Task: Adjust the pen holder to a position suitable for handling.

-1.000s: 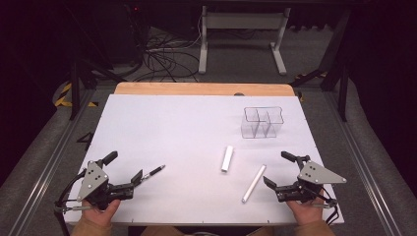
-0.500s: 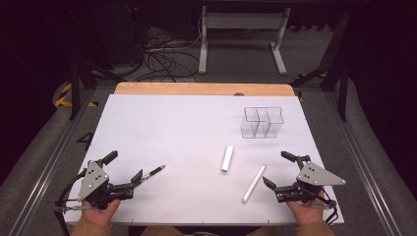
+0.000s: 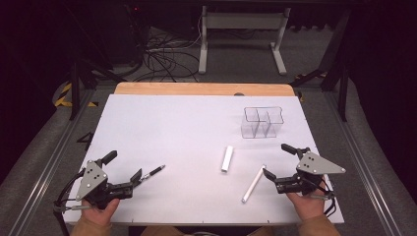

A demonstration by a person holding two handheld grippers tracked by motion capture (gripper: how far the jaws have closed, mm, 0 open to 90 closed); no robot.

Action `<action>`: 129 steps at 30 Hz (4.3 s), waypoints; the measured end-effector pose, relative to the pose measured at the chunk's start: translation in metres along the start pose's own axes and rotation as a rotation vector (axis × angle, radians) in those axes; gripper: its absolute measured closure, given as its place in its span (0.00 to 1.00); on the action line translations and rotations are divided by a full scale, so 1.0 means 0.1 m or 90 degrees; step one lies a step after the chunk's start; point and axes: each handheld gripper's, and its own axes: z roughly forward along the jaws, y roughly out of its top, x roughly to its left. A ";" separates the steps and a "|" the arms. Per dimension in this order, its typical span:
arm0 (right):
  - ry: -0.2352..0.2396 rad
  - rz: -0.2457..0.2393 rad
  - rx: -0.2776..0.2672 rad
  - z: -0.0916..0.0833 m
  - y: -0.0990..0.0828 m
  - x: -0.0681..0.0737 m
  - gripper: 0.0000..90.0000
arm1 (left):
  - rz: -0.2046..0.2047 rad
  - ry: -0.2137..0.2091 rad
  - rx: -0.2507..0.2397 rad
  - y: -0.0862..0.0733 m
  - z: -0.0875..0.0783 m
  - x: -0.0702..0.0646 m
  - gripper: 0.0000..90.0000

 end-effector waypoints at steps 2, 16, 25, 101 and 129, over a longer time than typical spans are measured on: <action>0.002 0.001 0.000 0.01 0.01 -0.02 0.05 | 0.000 0.001 0.001 0.00 0.00 0.00 0.06; -0.003 -0.013 0.011 0.06 0.12 -0.11 0.05 | -0.001 0.002 0.001 0.00 0.01 0.00 0.06; -0.032 -0.024 0.066 0.12 0.24 -0.16 0.09 | -0.003 0.002 0.002 0.00 0.01 0.00 0.07; 0.046 -0.052 0.342 1.17 0.42 -1.12 0.52 | -0.013 0.008 0.007 -0.02 0.01 0.03 0.07; 0.061 -0.092 0.403 1.40 0.33 -1.11 0.66 | -0.022 0.017 0.006 -0.03 0.00 0.04 0.08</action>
